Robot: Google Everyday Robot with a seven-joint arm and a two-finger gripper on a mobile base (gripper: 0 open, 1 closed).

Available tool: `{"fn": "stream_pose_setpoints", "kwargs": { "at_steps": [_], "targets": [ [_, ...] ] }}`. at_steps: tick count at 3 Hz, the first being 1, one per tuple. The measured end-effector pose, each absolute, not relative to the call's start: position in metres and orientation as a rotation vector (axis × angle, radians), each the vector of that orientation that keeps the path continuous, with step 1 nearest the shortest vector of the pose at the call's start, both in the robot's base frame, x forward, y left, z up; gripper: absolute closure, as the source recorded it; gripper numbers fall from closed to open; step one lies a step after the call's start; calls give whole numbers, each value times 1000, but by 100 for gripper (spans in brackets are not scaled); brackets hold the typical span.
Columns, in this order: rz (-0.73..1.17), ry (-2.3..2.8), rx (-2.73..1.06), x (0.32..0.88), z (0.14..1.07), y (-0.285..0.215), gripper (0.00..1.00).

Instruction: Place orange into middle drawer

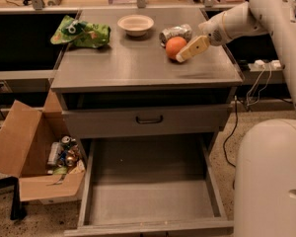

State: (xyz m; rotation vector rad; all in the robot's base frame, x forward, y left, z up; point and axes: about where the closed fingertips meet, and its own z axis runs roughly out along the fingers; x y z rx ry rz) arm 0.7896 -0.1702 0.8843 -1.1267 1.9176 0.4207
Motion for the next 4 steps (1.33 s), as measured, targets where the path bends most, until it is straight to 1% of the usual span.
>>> {"fn": "stream_pose_setpoints", "kwargs": {
  "at_steps": [2,3,4],
  "targets": [
    [457,1937,-1101,805,865,-161,0],
    [470,1940,-1091,812,858,-156,4],
    [476,1938,-1087,817,856,-151,21]
  ]
}}
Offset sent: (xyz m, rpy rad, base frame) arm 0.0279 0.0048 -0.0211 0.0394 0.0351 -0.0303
